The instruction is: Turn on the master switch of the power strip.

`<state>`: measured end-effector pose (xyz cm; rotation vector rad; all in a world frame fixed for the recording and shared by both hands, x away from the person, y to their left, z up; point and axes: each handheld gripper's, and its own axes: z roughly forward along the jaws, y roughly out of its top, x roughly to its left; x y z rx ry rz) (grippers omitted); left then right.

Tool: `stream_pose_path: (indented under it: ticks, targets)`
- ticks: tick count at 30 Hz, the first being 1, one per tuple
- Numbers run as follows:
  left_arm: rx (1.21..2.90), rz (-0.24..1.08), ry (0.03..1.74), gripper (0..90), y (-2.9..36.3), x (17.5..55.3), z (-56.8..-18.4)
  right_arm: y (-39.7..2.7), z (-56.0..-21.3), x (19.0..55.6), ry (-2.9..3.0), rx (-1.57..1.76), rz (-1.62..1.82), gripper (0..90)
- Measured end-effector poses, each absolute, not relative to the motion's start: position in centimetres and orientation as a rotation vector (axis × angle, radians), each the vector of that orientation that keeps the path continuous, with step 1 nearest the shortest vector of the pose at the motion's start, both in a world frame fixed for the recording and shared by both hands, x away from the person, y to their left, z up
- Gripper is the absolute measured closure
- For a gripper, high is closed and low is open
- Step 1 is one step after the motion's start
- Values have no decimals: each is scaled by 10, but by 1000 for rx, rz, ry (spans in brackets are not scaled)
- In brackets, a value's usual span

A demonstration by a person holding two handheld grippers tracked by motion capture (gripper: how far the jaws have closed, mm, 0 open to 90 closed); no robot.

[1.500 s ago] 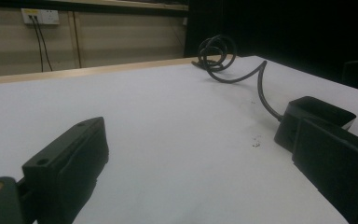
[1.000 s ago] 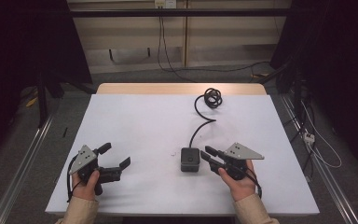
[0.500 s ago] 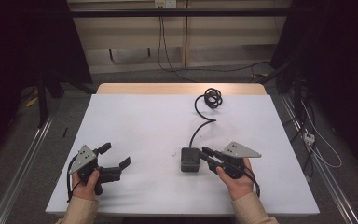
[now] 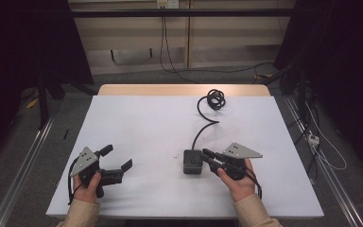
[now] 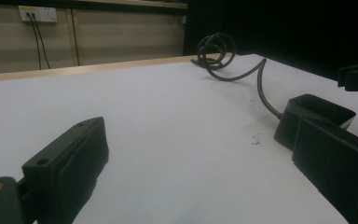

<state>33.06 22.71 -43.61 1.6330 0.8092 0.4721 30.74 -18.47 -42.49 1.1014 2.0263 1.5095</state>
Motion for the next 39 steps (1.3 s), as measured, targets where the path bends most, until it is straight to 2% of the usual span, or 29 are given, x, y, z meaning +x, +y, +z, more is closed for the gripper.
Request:
stream_pose_path:
  ticks: [39]
  targets:
    - [1637,466,813,32,228,331,-437,-178,-424,307,2080,1073,1519,874]
